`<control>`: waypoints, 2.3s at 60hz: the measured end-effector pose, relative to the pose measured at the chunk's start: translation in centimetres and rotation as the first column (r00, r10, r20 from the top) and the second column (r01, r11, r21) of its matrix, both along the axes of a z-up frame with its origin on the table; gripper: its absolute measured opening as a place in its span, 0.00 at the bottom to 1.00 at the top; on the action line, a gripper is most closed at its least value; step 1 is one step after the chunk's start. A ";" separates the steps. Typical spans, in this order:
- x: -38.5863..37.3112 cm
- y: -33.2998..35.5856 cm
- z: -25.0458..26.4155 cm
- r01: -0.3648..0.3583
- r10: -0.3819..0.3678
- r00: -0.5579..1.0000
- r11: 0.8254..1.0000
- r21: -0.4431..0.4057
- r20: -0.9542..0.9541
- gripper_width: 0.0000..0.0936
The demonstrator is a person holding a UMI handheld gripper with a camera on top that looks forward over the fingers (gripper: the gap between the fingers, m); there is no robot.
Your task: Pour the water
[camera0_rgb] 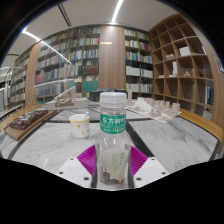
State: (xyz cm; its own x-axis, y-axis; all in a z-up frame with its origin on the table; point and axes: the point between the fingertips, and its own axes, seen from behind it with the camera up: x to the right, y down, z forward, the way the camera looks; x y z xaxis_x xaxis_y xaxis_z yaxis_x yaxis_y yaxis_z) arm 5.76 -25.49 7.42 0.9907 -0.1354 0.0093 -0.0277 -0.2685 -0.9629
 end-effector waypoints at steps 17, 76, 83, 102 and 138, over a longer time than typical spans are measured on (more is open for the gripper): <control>10.5 4.6 8.0 0.178 -0.188 0.924 0.982 0.060 0.334 0.44; -6.0 26.3 17.5 -0.258 -0.110 -0.518 0.966 -0.032 0.848 0.44; -5.7 24.7 22.2 -0.301 -0.114 -0.056 0.949 0.092 0.992 0.44; -4.2 22.6 20.2 -0.210 0.135 0.942 0.951 0.226 0.307 0.43; 3.6 24.5 -0.1 -0.132 0.132 0.991 0.991 0.005 0.036 0.55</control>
